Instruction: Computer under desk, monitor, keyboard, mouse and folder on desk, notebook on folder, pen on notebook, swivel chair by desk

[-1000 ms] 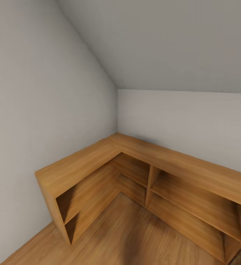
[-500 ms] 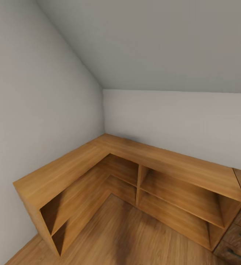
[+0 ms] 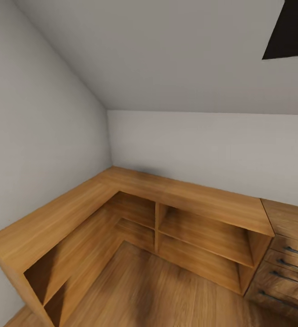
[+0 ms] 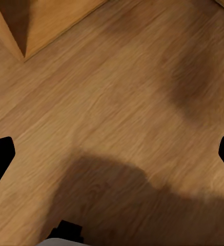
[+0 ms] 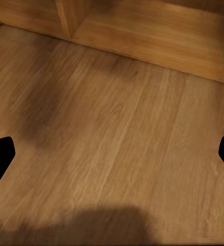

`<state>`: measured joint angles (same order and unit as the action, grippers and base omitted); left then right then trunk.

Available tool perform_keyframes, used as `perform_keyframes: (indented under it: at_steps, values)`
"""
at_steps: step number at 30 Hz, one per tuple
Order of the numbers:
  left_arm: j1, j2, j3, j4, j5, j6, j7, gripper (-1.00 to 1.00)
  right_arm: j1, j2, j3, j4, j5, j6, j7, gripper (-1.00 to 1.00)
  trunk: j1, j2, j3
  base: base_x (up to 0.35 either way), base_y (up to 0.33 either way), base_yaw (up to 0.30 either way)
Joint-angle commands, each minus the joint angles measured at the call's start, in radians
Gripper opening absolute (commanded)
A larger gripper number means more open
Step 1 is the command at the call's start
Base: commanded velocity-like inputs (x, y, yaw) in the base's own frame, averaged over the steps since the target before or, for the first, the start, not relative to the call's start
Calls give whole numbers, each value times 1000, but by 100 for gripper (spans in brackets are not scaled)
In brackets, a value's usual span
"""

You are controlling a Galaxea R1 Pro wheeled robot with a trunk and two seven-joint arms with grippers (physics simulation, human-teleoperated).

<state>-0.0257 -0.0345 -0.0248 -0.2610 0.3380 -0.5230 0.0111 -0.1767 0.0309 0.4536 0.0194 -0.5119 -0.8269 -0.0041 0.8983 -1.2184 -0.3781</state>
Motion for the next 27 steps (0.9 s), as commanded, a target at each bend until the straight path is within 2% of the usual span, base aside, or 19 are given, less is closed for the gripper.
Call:
perform_keyframes:
  at_steps: [1, 10, 27]
  values:
    - [0, 0, -3, 0, 4, -3, 1, 100, -1, 1, 8, 2, -7, -3, 0, 100, 0, -1, -1, 131, 38, -240]
    - [0, -1, -3, 0, 4, -3, 1, 100, -1, 1, 9, 2, -7, -3, 1, 100, 0, -1, -1, 240, 89, -178]
    - [0, -1, -3, 0, 4, -3, 1, 100, -1, 2, 10, 2, -7, -3, 0, 100, 0, -1, -1, 281, 56, -38]
